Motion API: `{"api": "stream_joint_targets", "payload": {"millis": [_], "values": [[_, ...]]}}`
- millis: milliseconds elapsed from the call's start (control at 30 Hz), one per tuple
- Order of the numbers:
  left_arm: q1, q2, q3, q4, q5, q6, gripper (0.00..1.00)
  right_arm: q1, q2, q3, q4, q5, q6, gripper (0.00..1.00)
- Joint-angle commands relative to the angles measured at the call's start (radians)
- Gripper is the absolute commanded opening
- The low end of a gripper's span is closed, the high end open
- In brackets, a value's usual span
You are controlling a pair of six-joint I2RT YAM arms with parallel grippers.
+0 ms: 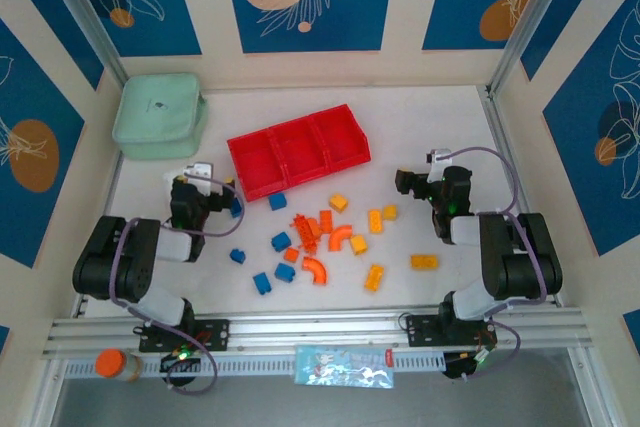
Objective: Sort the legos into containers by color
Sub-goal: Pick up the lego from the middle-left of the table.
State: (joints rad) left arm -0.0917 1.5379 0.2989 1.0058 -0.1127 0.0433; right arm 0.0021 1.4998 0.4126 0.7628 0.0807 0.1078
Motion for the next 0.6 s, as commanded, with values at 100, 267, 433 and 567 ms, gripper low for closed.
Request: {"api": "stream_joint_targets", "payload": {"millis": [100, 267, 433, 567], "values": [[0.008, -0.153, -0.028, -0.032, -0.039, -0.019, 0.99, 0.000, -0.131, -0.001, -0.074, -0.009, -0.009, 0.99], [0.009, -0.328, 0.043, -0.347, -0.050, -0.090, 0.99, -0.026, -0.276, 0.062, -0.291, -0.049, 0.050, 0.99], [0.009, -0.447, 0.112, -0.546, 0.031, -0.179, 0.99, -0.071, -0.348, 0.137, -0.469, -0.142, 0.195, 0.99], [0.011, -0.492, 0.146, -0.639, 0.001, -0.305, 0.99, -0.124, -0.344, 0.181, -0.622, -0.129, 0.406, 0.99]]}}
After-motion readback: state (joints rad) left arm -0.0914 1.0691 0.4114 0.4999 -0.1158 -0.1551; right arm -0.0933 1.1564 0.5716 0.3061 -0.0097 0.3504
